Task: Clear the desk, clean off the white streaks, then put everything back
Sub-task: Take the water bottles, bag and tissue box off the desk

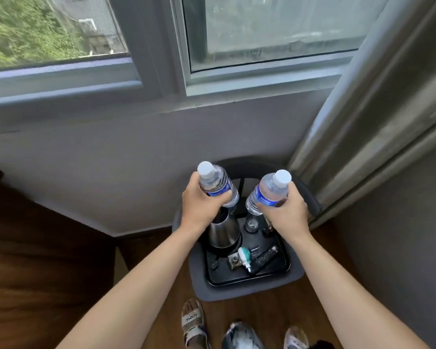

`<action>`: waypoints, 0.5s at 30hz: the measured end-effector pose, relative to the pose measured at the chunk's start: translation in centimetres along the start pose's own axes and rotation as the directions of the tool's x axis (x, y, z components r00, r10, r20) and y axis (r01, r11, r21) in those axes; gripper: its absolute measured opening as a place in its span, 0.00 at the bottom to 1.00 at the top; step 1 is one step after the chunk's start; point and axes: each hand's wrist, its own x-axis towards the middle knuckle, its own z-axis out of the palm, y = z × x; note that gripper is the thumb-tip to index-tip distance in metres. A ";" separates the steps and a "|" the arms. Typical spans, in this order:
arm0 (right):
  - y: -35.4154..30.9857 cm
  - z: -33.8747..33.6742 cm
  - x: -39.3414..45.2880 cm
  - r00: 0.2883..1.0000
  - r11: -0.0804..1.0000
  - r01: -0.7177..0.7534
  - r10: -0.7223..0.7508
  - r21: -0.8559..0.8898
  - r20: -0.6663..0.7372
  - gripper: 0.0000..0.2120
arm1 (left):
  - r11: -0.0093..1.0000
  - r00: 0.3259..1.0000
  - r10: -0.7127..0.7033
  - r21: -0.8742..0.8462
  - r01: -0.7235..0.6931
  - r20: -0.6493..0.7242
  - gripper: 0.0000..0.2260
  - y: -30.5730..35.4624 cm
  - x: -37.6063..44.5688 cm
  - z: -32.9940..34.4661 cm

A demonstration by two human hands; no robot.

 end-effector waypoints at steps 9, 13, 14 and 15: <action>9.2 4.5 8.6 0.998 0.998 -0.033 0.036 -0.056 0.053 0.27 | 0.988 0.987 -0.133 0.065 0.139 -0.088 0.23 -5.8 4.6 8.3; 14.0 6.9 11.2 0.993 0.996 -0.053 0.061 -0.076 0.101 0.29 | 0.966 0.985 -0.144 0.201 0.161 -0.093 0.24 -8.9 6.3 11.7; 15.0 7.6 11.8 0.992 0.995 -0.054 0.063 -0.083 0.106 0.29 | 0.957 0.985 -0.153 0.234 0.169 -0.084 0.24 -9.6 6.7 12.5; 15.9 8.3 12.3 0.991 0.994 -0.058 0.068 -0.094 0.112 0.29 | 0.947 0.983 -0.165 0.267 0.179 -0.074 0.25 -10.2 7.1 13.2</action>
